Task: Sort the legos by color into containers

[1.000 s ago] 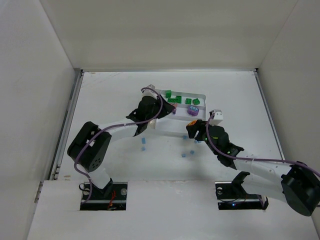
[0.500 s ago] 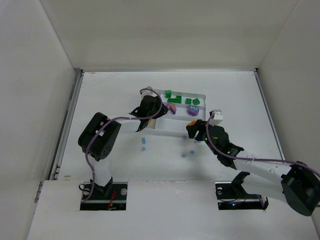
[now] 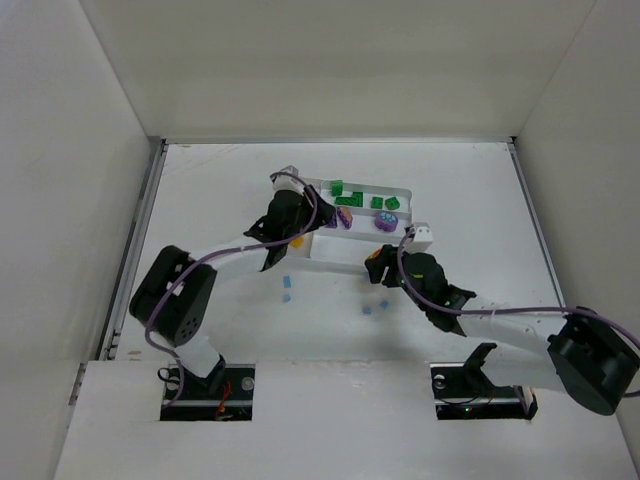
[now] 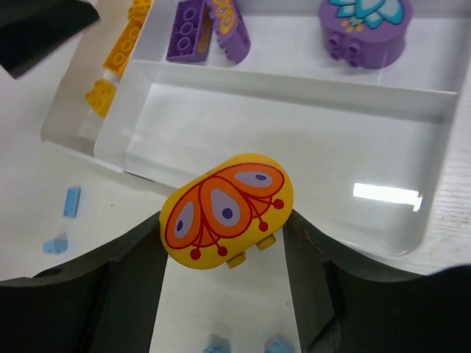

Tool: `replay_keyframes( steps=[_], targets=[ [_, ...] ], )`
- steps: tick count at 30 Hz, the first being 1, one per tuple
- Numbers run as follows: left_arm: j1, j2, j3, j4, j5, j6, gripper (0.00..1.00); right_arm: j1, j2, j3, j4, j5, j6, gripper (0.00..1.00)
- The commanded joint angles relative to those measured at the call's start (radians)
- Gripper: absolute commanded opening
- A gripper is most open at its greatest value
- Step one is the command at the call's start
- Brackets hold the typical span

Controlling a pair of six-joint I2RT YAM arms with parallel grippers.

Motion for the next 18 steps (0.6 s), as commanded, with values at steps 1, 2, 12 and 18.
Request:
replay_keyframes(
  steps=[1,2,12,18],
  targets=[
    [0.022,-0.162,-0.088,0.073,-0.015,0.038,0.47,0.047,0.037,0.086,0.051,-0.003,-0.016,0.42],
    [0.028,-0.191,-0.117,0.081,-0.017,0.042,0.46,0.059,0.055,0.105,0.049,-0.003,-0.016,0.42],
    [0.13,-0.402,-0.345,0.083,-0.064,0.102,0.47,0.092,0.414,0.457,0.003,-0.091,-0.051,0.42],
    [0.203,-0.432,-0.441,0.132,-0.104,0.084,0.45,0.079,0.647,0.732,-0.077,-0.111,-0.072,0.42]
  ],
)
